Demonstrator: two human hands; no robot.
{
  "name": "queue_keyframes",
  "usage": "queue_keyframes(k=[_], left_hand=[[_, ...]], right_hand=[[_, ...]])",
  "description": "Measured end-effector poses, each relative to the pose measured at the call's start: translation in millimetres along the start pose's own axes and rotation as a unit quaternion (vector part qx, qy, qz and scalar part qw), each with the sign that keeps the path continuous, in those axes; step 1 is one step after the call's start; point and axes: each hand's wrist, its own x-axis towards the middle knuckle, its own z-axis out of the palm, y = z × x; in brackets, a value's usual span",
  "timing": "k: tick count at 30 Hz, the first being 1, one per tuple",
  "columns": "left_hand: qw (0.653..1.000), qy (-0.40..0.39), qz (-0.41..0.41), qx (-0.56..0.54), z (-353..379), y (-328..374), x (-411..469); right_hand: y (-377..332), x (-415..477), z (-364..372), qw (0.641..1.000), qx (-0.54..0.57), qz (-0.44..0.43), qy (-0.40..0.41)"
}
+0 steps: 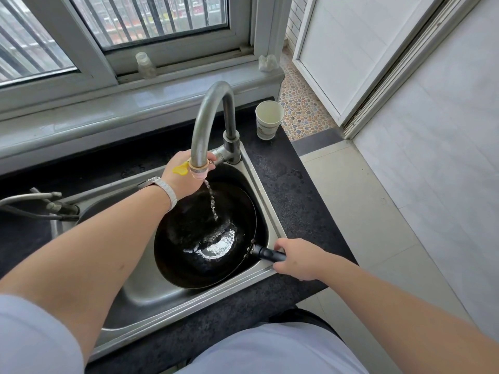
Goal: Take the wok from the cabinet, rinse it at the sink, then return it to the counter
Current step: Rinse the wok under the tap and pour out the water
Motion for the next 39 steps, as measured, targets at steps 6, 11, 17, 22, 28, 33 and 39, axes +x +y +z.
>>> queue_keyframes(k=[6,11,17,22,28,33,39], left_hand=[[1.0,-0.005,-0.003,-0.006,0.5,-2.6,-2.2],[1.0,-0.007,-0.008,-0.005,0.5,-3.3,-3.4],[1.0,-0.01,-0.006,-0.004,-1.7,-3.3,-5.7],[1.0,-0.007,-0.013,-0.004,-1.5,-1.6,-6.7],[1.0,-0.004,-0.017,0.001,-0.6,0.1,-7.2],[1.0,0.002,-0.014,-0.012,-1.1,0.7,-8.6],[0.999,0.001,-0.017,-0.03,-3.1,3.9,-12.2]], right_hand=[[0.1,1.3,0.6,1.0,0.006,0.004,-0.002],[0.2,1.7,1.4,1.0,0.009,0.008,-0.004],[0.9,2.2,2.2,1.0,0.007,0.01,-0.005],[0.9,3.1,2.7,1.0,0.006,0.012,-0.002],[1.5,3.6,3.2,1.0,0.014,0.014,-0.006],[1.5,3.7,4.0,1.0,0.015,0.014,-0.004],[1.6,3.9,4.1,1.0,0.02,0.013,-0.006]])
